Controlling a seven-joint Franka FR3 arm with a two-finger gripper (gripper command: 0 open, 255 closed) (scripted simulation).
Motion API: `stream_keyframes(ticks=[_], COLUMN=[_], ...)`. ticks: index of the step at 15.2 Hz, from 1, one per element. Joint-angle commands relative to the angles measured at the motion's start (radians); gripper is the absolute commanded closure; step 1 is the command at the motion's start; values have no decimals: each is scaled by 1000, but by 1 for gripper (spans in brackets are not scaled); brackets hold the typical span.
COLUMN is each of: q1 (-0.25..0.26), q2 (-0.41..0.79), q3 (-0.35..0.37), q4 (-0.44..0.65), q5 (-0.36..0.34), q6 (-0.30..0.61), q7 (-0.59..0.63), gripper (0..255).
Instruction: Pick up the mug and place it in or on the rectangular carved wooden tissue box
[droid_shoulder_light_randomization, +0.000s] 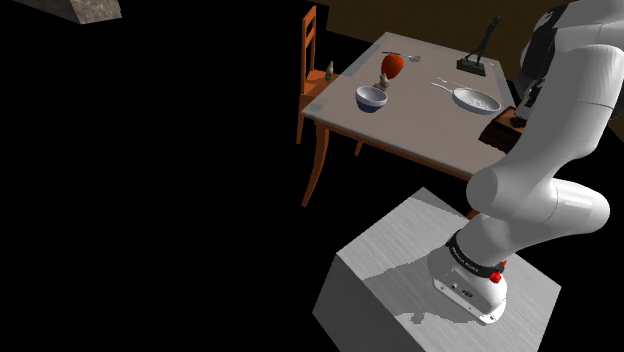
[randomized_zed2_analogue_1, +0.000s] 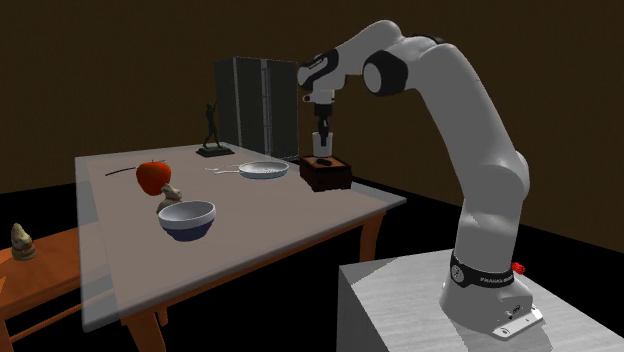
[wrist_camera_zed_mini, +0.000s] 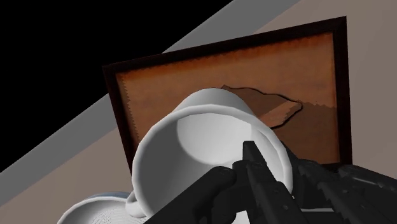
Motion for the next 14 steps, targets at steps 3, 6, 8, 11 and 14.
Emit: stream_keyframes(ticks=[3,6,8,11,14], q1=[5,5,5,5,5], q2=[3,4,4,3,3], q3=[2,2,2,2,2], q4=[-32,-32,-32,-32,-33], q5=[3,4,4,3,3], q6=[35,35,35,35,35], q7=[-3,-3,-3,-3,-3], gripper=[255,255,255,0,0])
